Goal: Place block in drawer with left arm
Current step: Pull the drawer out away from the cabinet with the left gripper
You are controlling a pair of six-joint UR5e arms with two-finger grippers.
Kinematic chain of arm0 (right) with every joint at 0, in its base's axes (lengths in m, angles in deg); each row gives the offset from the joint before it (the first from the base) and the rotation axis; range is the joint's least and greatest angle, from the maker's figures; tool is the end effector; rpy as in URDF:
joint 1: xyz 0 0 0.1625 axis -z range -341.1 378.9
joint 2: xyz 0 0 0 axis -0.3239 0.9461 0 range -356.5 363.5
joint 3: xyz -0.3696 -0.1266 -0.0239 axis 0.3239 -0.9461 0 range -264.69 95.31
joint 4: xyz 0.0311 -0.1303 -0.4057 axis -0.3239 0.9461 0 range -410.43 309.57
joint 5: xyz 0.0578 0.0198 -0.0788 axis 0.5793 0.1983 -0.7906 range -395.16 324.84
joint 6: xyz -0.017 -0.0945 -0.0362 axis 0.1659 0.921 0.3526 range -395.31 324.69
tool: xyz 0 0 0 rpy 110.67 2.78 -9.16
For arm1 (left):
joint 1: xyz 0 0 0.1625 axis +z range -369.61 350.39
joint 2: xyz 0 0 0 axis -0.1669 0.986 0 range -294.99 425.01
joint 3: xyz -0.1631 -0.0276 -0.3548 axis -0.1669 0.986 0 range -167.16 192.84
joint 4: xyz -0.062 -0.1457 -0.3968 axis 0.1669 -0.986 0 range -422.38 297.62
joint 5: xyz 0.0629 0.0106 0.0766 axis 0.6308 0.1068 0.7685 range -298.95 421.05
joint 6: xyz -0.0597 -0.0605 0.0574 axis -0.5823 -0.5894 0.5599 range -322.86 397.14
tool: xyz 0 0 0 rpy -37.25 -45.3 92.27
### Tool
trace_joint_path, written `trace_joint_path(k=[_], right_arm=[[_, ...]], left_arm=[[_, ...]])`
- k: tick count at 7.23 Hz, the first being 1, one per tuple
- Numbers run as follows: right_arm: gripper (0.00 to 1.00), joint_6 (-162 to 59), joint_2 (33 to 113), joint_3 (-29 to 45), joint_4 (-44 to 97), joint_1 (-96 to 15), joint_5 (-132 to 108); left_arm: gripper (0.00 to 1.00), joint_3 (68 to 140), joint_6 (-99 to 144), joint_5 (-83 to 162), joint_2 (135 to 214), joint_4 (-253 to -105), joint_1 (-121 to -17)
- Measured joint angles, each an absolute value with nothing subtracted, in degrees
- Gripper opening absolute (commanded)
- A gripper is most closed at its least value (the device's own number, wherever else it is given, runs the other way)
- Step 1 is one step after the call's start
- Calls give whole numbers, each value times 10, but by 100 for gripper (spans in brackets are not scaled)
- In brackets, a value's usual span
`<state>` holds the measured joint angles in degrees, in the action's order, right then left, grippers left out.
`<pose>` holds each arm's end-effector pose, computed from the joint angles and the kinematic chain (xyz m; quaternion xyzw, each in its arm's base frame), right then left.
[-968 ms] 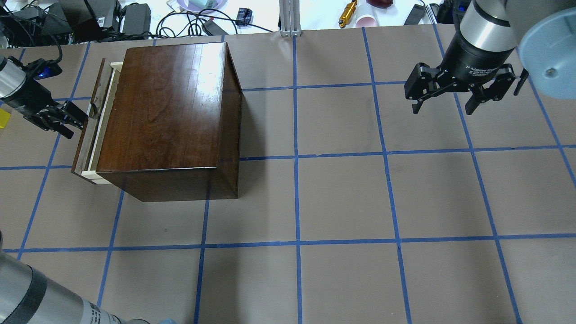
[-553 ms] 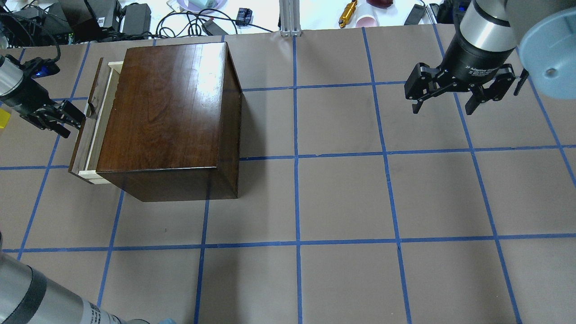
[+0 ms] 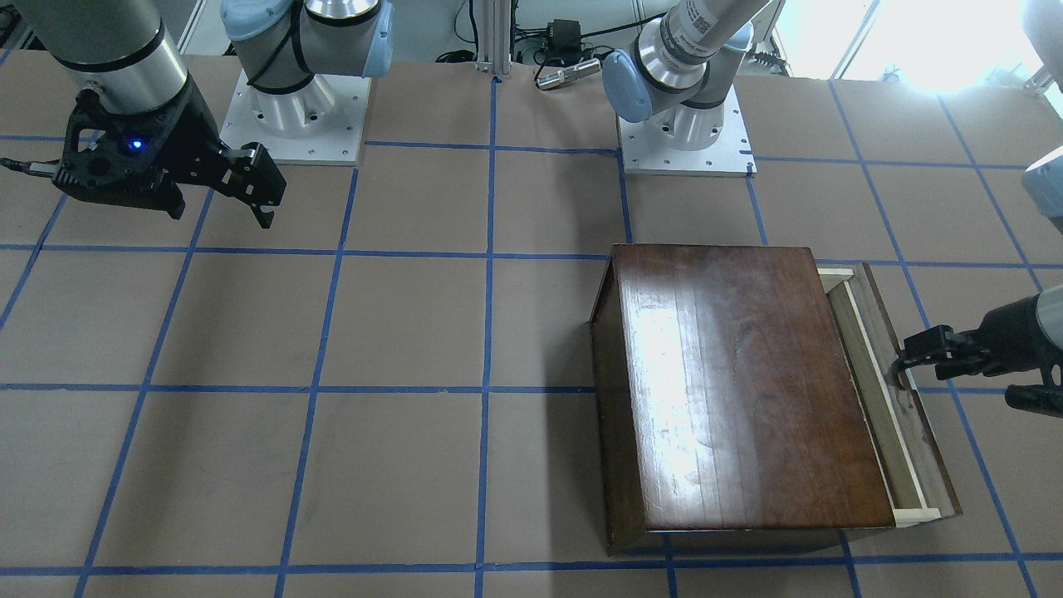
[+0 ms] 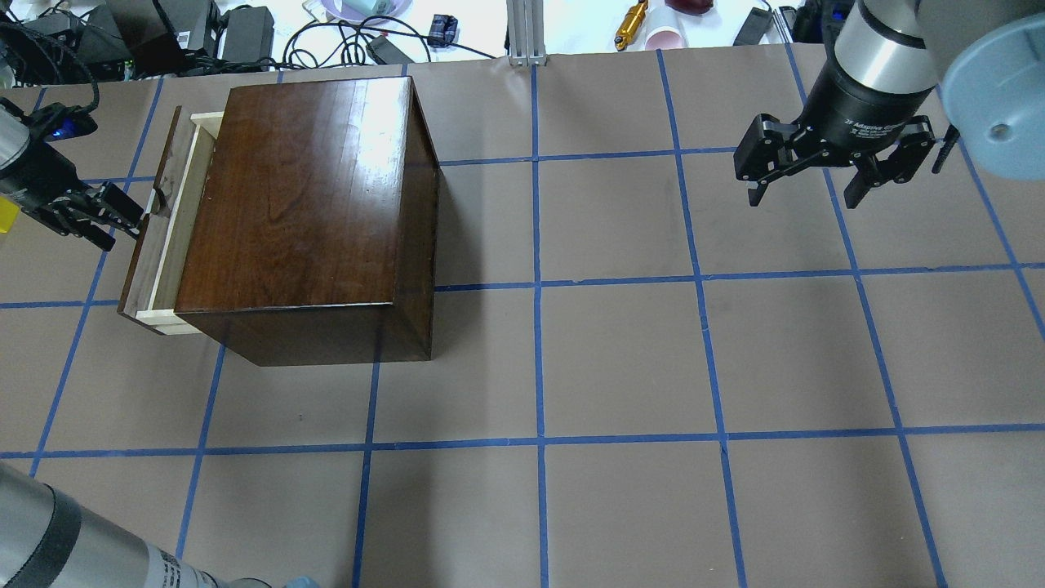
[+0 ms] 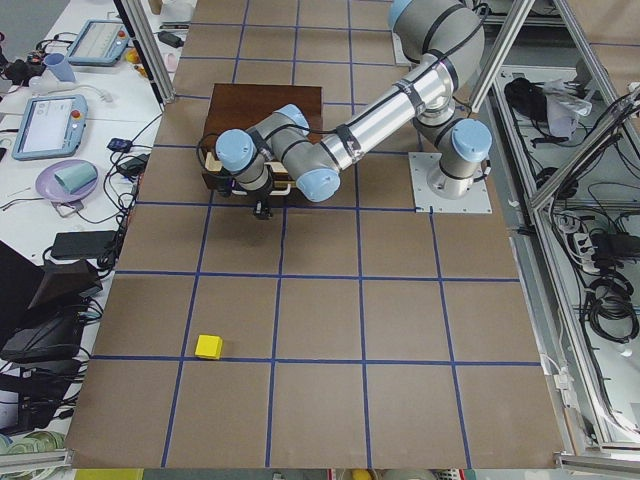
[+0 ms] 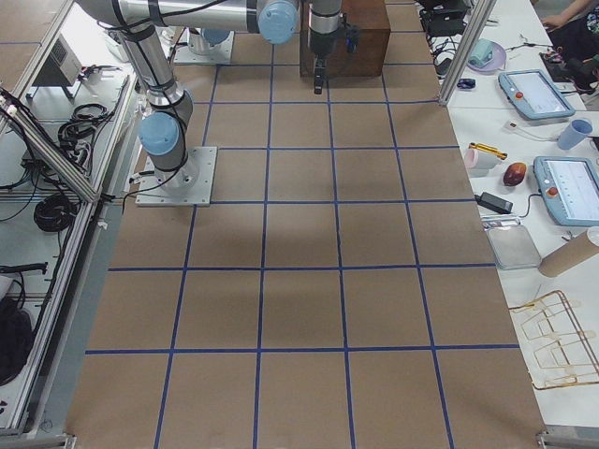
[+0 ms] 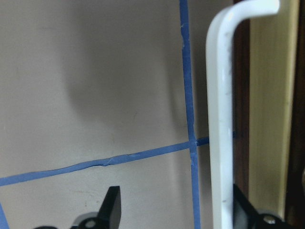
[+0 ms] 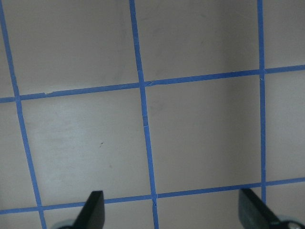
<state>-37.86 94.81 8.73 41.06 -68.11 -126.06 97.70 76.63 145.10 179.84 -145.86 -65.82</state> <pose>0.1057 -0.5015 0.4351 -0.0482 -0.9988 -0.0054 0.0079 0.2254 -0.5956 0.2589 -0.0434 -0.9911 -0.0612 0.1098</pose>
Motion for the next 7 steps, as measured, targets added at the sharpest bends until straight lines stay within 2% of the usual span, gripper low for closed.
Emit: trace_joint_path(k=[7], right_arm=[[100, -379, 948, 87, 411, -681, -1260]], left_arm=[[78, 976, 768, 1484, 1791, -1458, -644]])
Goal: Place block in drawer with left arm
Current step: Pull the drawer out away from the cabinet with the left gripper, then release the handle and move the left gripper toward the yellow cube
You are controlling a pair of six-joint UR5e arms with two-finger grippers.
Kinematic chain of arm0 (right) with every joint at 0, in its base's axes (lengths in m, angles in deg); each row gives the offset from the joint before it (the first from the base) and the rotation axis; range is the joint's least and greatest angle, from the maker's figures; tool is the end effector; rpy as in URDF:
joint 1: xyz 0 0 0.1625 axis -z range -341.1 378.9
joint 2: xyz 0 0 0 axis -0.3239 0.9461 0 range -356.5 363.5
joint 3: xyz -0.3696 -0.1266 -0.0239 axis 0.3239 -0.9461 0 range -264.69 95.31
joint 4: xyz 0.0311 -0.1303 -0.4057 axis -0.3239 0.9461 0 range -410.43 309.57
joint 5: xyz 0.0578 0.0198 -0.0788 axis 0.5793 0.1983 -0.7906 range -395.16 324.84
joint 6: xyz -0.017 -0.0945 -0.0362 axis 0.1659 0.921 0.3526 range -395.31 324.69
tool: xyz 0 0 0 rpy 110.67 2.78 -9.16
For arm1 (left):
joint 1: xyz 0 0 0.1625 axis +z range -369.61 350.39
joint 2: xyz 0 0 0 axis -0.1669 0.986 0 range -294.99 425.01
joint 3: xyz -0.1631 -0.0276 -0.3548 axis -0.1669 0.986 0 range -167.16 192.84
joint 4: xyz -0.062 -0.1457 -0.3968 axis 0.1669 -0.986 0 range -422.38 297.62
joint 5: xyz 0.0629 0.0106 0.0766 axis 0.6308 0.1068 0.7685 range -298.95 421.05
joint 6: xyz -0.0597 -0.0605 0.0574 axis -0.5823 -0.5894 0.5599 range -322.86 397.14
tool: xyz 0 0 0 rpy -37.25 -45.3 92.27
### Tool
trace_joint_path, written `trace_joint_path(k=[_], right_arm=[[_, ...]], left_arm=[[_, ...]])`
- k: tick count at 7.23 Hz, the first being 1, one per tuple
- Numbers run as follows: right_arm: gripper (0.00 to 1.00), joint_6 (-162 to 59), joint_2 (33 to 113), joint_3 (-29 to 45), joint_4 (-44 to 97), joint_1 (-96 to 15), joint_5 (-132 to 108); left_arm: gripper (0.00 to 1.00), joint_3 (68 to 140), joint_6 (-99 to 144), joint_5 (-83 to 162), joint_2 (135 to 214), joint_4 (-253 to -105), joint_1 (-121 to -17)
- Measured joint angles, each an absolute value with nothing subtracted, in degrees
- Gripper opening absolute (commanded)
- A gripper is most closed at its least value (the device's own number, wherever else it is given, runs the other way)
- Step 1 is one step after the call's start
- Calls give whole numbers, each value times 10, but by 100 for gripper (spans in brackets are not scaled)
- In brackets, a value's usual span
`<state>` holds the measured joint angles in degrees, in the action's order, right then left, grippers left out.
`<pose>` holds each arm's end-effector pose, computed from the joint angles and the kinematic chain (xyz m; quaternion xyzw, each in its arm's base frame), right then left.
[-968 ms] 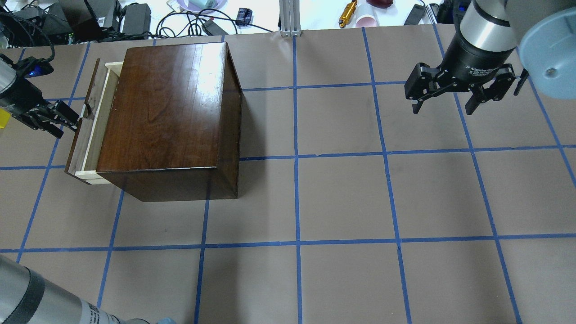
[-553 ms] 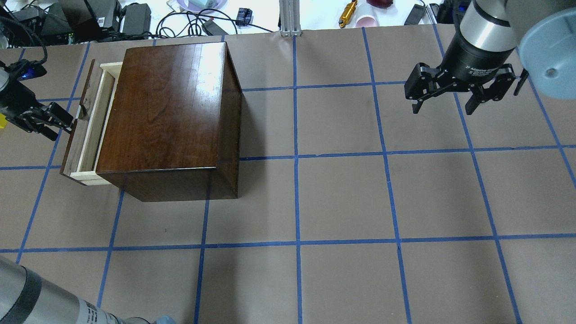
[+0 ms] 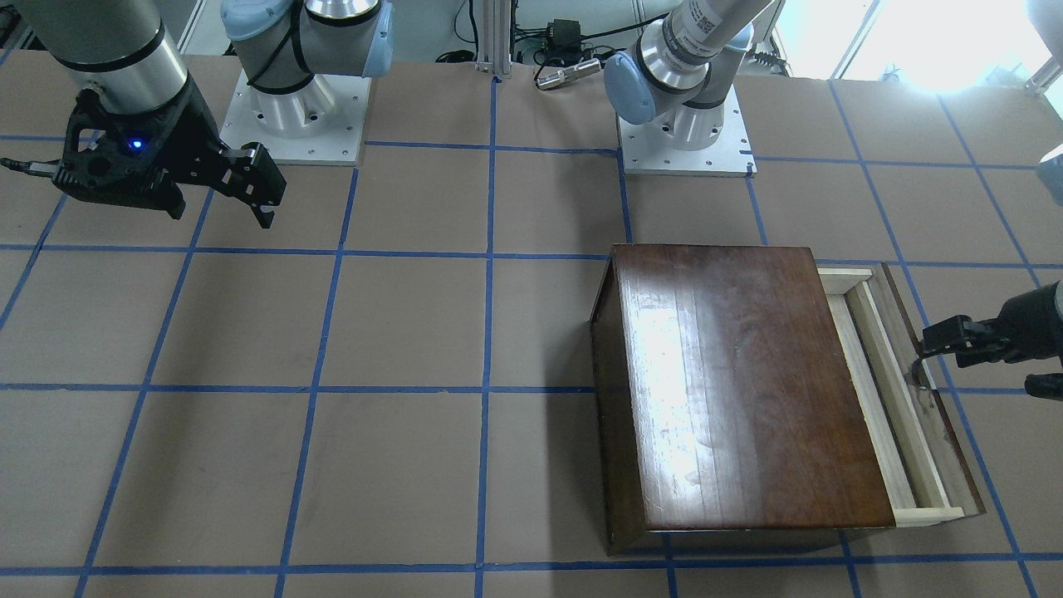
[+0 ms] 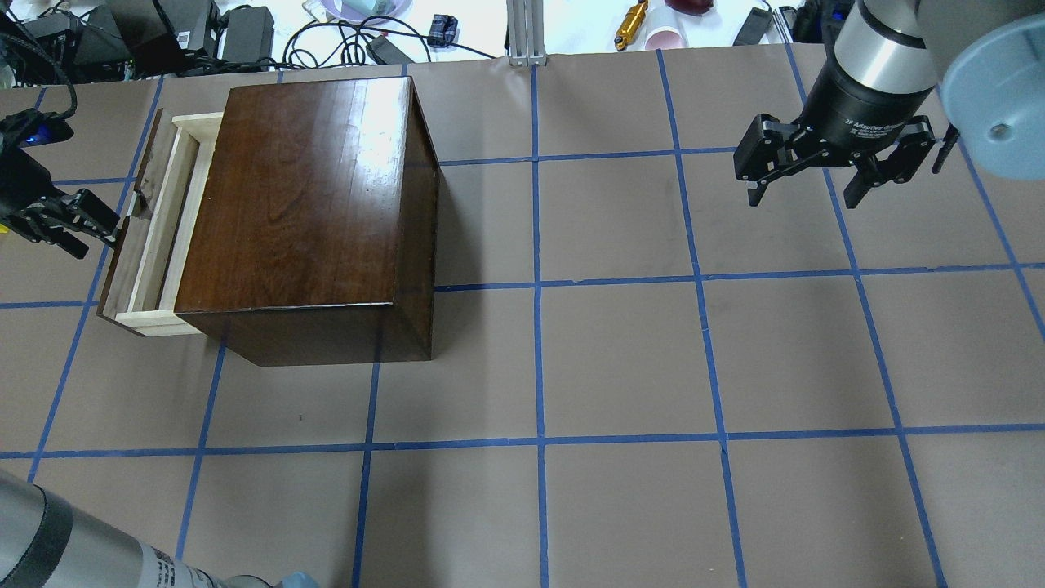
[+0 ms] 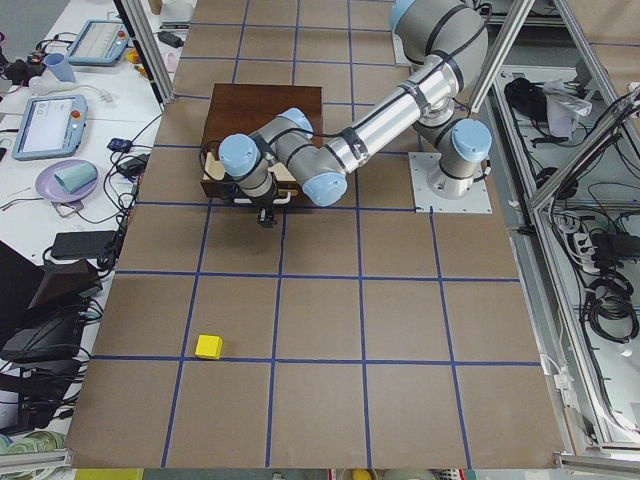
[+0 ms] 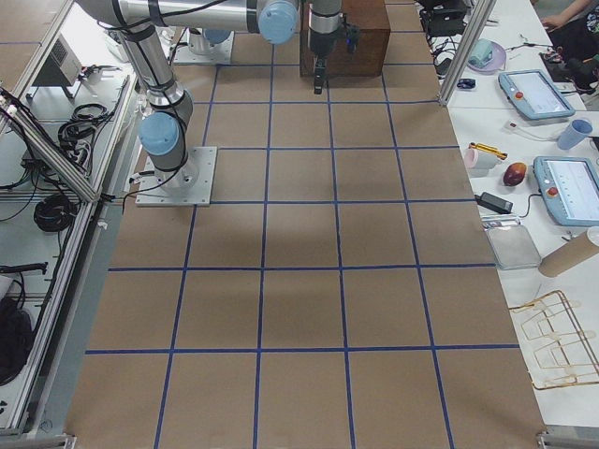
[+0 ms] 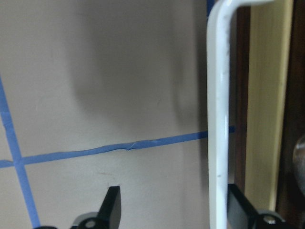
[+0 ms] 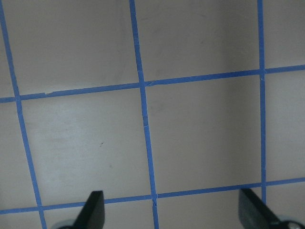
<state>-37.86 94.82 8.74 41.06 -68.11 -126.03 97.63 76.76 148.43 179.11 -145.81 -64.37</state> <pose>0.1058 -0.5014 0.4351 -0.0482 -0.9988 -0.0054 0.0076 0.2447 -0.5855 0.2670 -0.0355 -0.9933 -0.0714 0.0833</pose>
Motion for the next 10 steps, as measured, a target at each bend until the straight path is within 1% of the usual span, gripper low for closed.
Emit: trace_joint_path(k=[10], right_arm=[[100, -379, 948, 87, 411, -681, -1260]], left_arm=[[79, 972, 767, 1494, 1791, -1453, -625]])
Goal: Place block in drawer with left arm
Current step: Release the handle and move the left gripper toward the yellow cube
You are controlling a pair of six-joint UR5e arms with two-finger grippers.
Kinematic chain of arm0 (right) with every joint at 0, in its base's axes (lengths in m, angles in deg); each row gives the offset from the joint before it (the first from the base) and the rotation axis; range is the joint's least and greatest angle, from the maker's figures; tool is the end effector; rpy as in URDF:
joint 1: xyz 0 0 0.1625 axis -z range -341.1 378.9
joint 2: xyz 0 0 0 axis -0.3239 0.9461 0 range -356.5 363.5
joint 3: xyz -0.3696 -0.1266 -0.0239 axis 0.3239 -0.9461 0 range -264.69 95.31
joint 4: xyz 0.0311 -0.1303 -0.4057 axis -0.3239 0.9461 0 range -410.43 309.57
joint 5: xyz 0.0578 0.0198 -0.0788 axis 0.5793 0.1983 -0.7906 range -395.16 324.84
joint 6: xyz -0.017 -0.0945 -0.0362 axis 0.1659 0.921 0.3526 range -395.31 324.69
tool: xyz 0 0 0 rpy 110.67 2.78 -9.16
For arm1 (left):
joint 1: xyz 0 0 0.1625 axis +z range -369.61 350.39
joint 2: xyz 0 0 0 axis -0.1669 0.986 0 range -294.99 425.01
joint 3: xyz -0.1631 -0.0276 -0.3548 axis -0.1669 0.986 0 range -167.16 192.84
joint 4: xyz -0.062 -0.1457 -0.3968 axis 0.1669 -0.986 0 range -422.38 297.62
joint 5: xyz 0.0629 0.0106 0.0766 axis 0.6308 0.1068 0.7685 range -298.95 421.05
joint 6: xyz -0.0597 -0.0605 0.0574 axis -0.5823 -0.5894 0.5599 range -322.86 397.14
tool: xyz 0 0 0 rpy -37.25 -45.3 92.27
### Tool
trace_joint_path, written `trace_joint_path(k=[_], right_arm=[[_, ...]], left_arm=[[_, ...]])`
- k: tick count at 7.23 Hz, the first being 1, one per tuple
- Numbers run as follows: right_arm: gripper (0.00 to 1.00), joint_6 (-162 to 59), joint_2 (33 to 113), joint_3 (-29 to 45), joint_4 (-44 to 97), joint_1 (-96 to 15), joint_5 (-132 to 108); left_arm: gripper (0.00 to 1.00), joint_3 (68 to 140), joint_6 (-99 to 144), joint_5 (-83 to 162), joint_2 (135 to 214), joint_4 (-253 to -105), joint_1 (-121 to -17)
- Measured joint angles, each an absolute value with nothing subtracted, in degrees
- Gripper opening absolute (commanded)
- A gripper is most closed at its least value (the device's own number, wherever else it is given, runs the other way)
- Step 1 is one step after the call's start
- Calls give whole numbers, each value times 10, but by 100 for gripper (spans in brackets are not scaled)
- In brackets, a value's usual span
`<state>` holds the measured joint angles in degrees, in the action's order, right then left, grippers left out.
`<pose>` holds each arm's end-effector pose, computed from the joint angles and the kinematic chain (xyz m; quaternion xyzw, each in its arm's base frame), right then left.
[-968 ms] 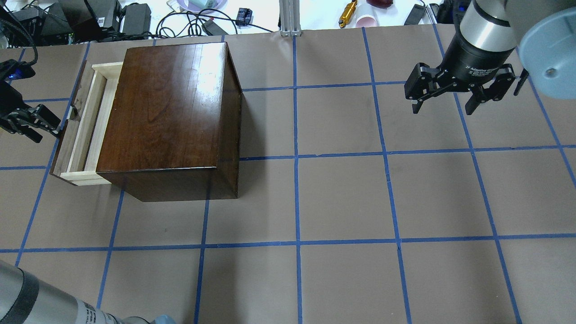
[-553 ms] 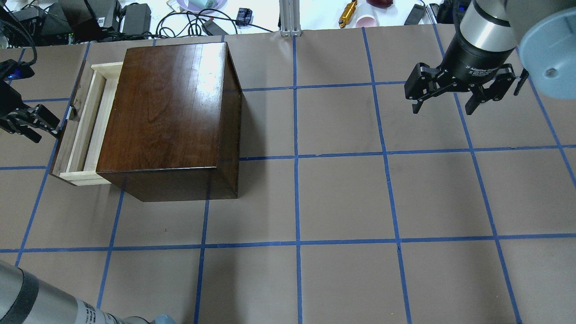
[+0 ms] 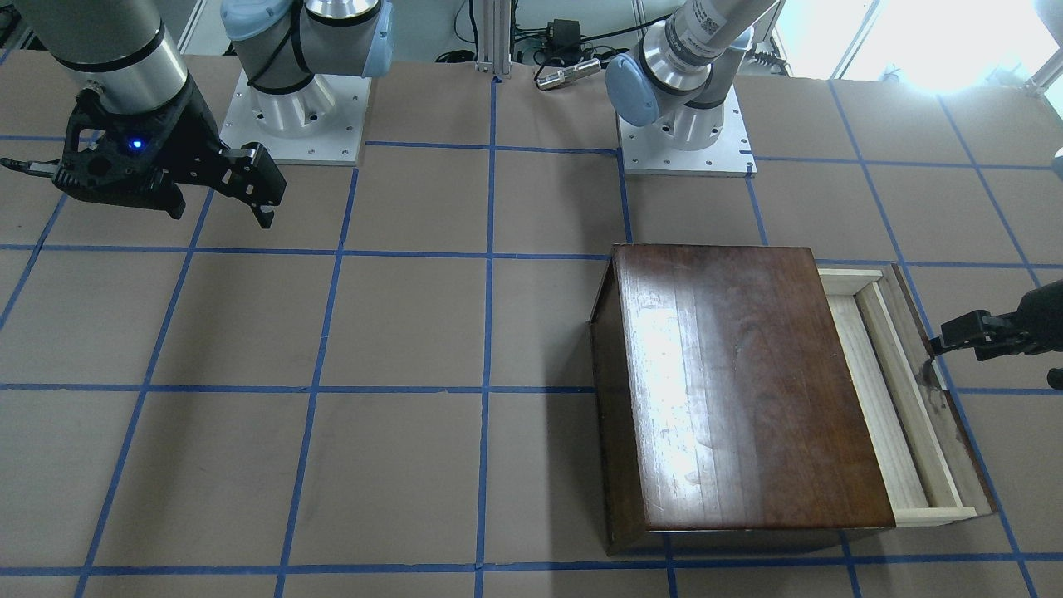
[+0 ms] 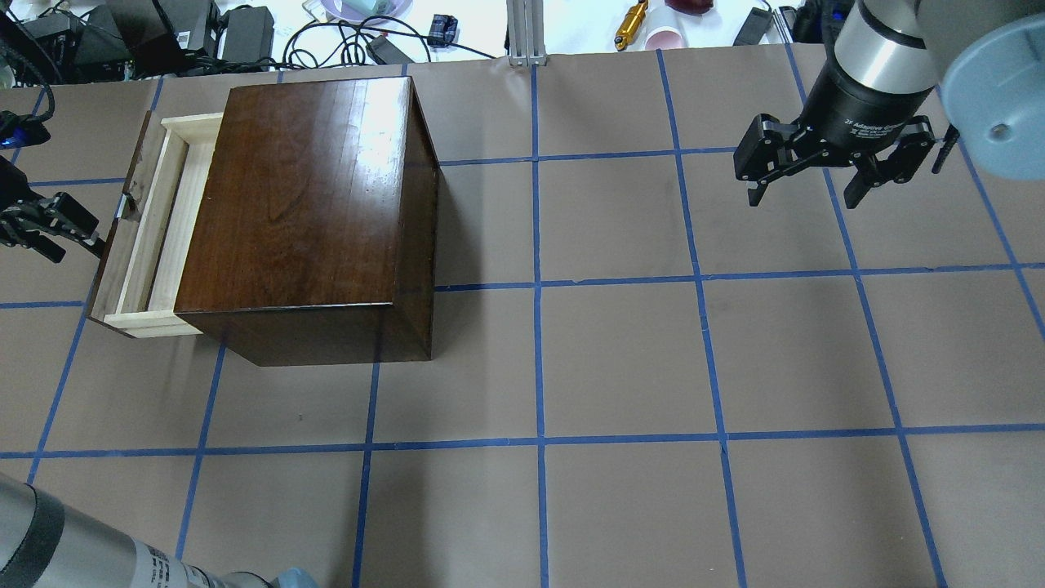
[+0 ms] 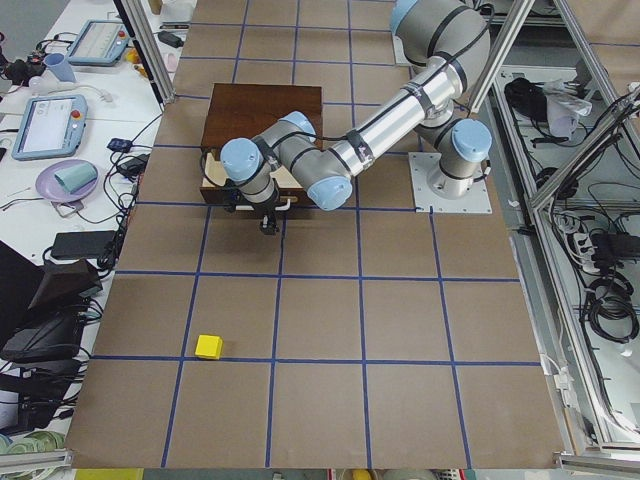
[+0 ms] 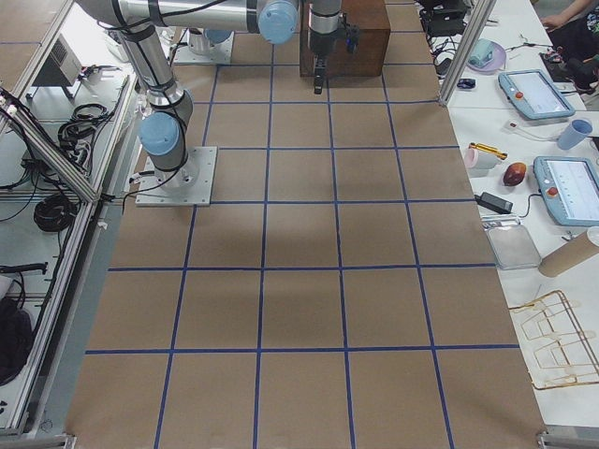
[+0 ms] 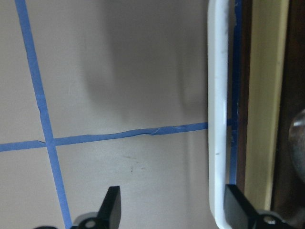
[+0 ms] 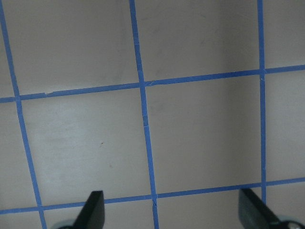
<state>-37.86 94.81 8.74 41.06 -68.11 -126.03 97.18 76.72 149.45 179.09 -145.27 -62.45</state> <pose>0.1058 -0.5015 0.4350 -0.0482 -0.9988 -0.0055 0.0076 0.2675 -0.5783 0.2715 -0.0196 -0.9948 -0.0687 0.0721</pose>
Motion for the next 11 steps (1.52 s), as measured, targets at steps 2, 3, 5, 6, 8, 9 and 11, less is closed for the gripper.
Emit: trace_joint_path(k=[2, 3, 5, 6, 8, 9, 11], right_arm=[[100, -379, 948, 87, 411, -681, -1260], [100, -379, 948, 87, 411, -681, -1260], [100, -379, 948, 87, 411, -681, -1260], [100, -379, 948, 87, 411, -681, -1260], [100, -379, 948, 87, 411, -681, -1260], [100, -379, 948, 87, 411, -681, -1260], [100, -379, 948, 87, 411, -681, -1260]], left_arm=[[80, 970, 767, 1495, 1790, -1452, -622], [80, 964, 767, 1497, 1792, -1452, -622], [81, 919, 765, 1511, 1809, -1452, -621], [81, 885, 759, 1514, 1827, -1451, -621], [82, 802, 743, 1516, 1883, -1448, -621], [82, 758, 735, 1516, 1914, -1447, -620], [85, 681, 724, 1514, 1974, -1447, -610]])
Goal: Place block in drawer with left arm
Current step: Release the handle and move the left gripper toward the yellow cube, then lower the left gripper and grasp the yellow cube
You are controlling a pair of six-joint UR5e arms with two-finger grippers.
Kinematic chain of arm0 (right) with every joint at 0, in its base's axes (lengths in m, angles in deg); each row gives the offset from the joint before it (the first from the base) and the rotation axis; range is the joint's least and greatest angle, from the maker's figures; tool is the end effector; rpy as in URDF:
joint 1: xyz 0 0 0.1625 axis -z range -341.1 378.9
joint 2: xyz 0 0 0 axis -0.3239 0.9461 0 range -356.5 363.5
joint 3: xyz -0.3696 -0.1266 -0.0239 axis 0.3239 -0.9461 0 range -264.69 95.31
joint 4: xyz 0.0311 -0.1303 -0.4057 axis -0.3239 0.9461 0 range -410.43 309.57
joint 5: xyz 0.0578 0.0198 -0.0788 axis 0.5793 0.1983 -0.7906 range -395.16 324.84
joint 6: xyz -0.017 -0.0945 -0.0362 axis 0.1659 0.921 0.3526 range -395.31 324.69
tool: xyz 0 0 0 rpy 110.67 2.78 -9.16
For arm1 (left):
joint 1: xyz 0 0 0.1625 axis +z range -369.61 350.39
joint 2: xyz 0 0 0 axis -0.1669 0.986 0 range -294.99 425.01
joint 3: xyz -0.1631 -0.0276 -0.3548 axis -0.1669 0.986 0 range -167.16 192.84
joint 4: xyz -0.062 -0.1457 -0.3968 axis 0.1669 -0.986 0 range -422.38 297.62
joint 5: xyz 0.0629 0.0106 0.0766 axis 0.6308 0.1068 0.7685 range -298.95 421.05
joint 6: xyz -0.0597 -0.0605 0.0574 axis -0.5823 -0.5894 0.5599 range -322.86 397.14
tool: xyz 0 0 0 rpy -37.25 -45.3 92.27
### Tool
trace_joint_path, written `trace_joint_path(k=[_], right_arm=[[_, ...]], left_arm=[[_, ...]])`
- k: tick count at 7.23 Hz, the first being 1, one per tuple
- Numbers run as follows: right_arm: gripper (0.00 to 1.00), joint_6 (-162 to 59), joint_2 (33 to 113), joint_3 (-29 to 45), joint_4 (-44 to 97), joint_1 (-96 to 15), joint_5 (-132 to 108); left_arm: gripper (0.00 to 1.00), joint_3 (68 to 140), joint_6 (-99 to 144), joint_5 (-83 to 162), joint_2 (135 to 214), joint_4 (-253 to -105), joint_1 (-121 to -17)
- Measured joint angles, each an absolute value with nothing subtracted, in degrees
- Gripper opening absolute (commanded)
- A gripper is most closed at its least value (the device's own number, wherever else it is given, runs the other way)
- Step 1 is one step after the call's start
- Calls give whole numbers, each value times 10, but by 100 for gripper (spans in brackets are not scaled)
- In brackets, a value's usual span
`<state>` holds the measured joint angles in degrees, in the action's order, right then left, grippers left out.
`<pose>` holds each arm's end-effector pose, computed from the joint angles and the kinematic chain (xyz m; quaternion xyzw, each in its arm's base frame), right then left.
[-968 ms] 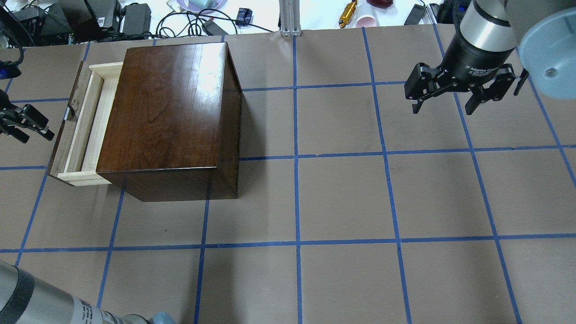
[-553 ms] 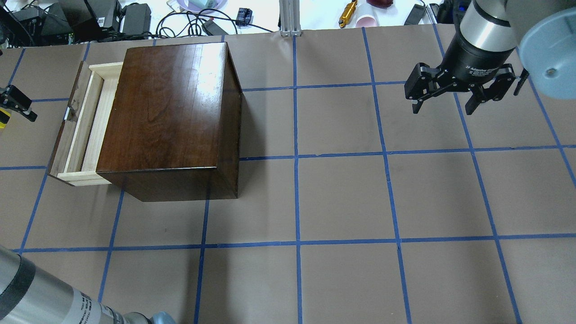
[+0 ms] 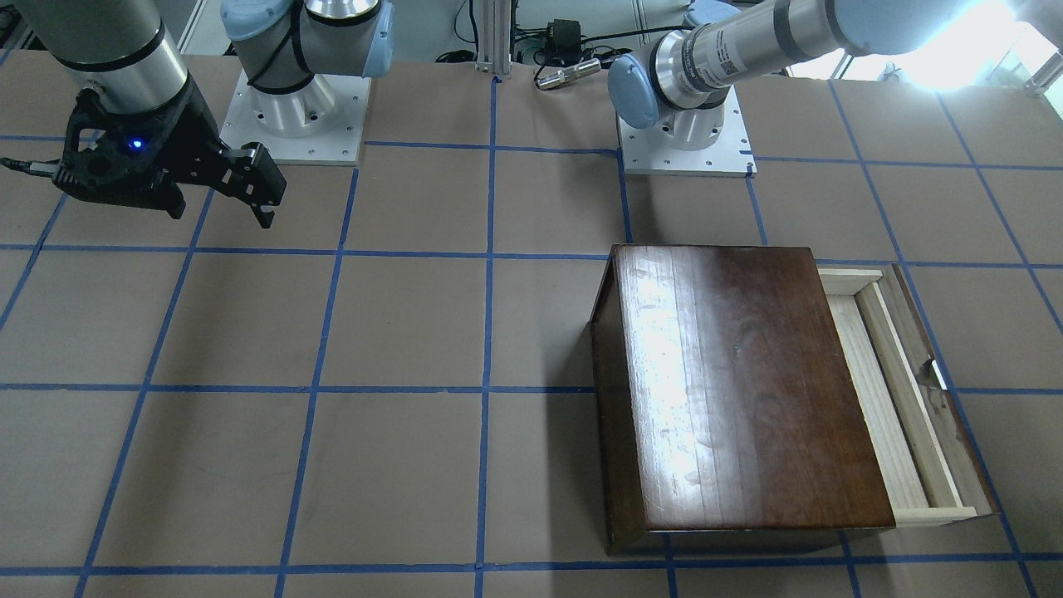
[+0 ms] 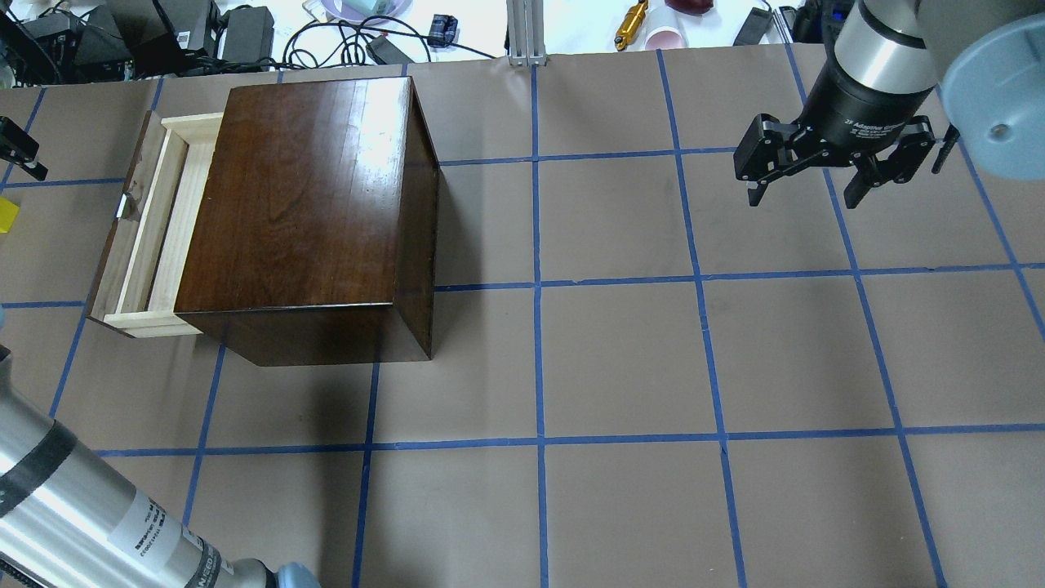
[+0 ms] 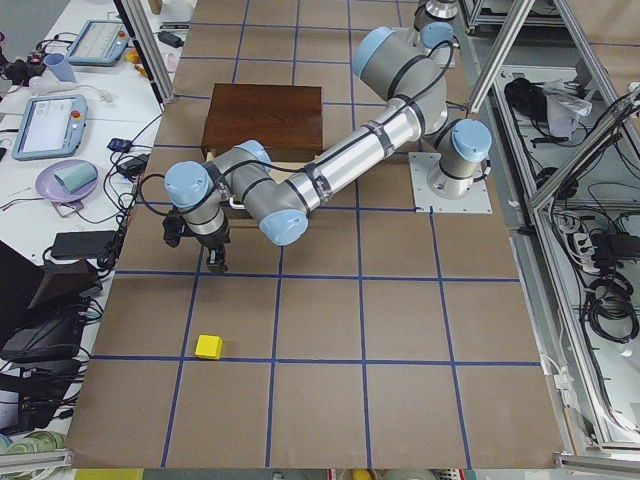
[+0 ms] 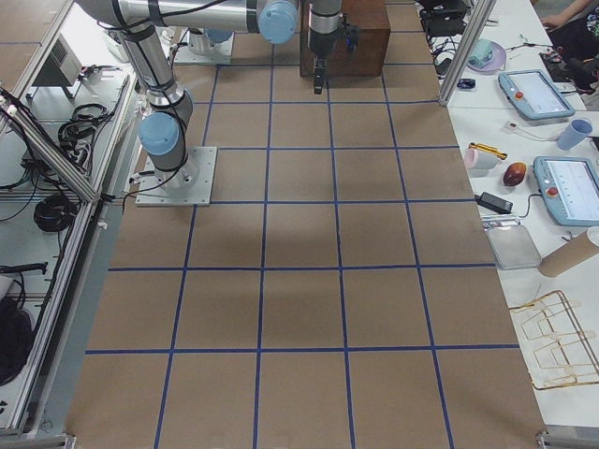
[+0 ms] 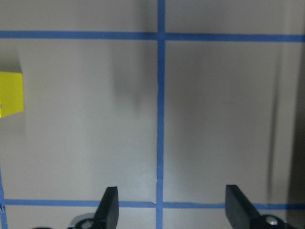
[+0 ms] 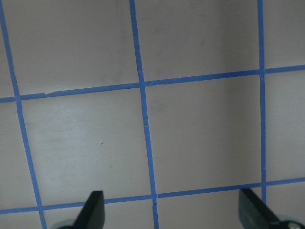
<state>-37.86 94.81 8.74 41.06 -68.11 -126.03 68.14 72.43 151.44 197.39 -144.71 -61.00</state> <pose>0.1058 -0.5015 0.4350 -0.0482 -0.9988 -0.0055 0.0076 0.3742 -0.6812 0.2948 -0.0290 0.9996 0.0022 0.0026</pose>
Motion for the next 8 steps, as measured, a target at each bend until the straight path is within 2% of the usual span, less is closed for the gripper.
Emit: trace_joint_path(k=[3, 5, 8], right_arm=[[100, -379, 948, 87, 411, -681, -1260], [100, -379, 948, 87, 411, -681, -1260], [100, -379, 948, 87, 411, -681, -1261]], left_arm=[[85, 589, 736, 1511, 2051, -1445, -591], [93, 554, 749, 1515, 2087, -1433, -582], [95, 508, 773, 1517, 2130, -1426, -566]])
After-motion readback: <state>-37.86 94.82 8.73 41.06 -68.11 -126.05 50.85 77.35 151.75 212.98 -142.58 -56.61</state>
